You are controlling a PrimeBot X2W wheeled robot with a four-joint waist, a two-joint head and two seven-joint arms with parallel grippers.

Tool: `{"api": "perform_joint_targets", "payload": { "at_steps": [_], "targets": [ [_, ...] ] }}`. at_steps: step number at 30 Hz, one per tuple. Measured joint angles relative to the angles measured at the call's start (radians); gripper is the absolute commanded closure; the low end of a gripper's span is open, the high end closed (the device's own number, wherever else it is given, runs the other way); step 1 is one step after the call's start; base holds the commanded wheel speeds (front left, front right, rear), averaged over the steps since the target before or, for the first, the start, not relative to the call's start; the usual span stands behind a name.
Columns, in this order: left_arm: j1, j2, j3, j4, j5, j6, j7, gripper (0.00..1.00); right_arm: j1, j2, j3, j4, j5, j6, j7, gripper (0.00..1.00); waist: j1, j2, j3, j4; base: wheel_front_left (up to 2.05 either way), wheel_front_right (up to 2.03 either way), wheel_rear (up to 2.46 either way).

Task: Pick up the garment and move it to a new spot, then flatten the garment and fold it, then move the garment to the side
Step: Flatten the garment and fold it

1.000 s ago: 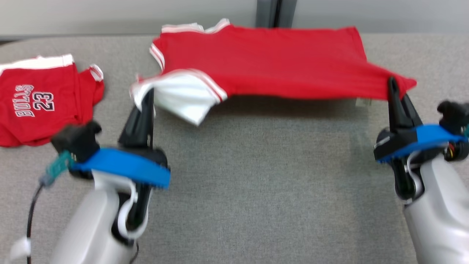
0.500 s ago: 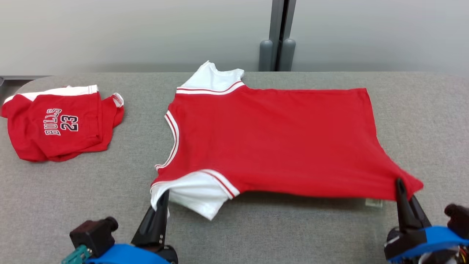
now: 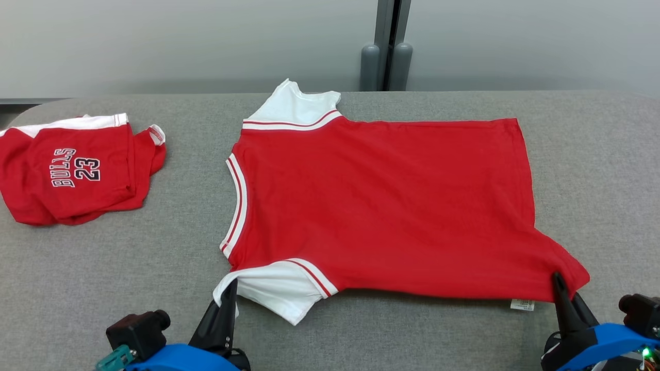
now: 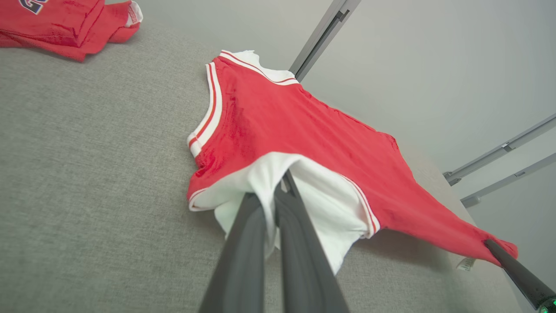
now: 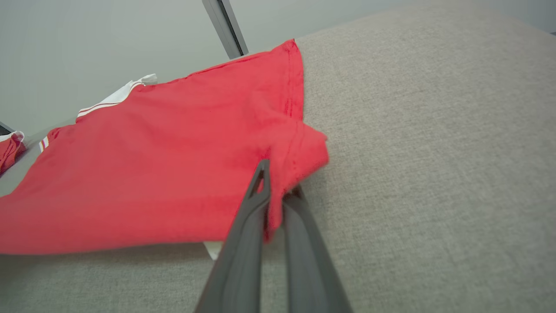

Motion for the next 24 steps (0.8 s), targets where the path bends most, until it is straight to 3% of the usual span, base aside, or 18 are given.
{"api": "perform_joint_targets", "payload": {
  "at_steps": [11, 24],
  "targets": [
    [-0.215, -0.016, -0.014, 0.102, 0.021, -0.019, 0.065, 1.00, -0.143, 0.001, -0.041, 0.080, -0.028, 0.000, 0.125, 1.00, 0.0000, 0.0002, 0.013, 0.012, 0.00, 0.00, 0.00],
    [-0.466, -0.042, -0.032, 0.369, 0.016, -0.058, 0.147, 1.00, -0.399, 0.002, -0.070, 0.278, -0.094, 0.000, 0.202, 1.00, 0.0001, 0.0003, 0.039, -0.014, 0.00, 0.00, 0.00]
  ]
}}
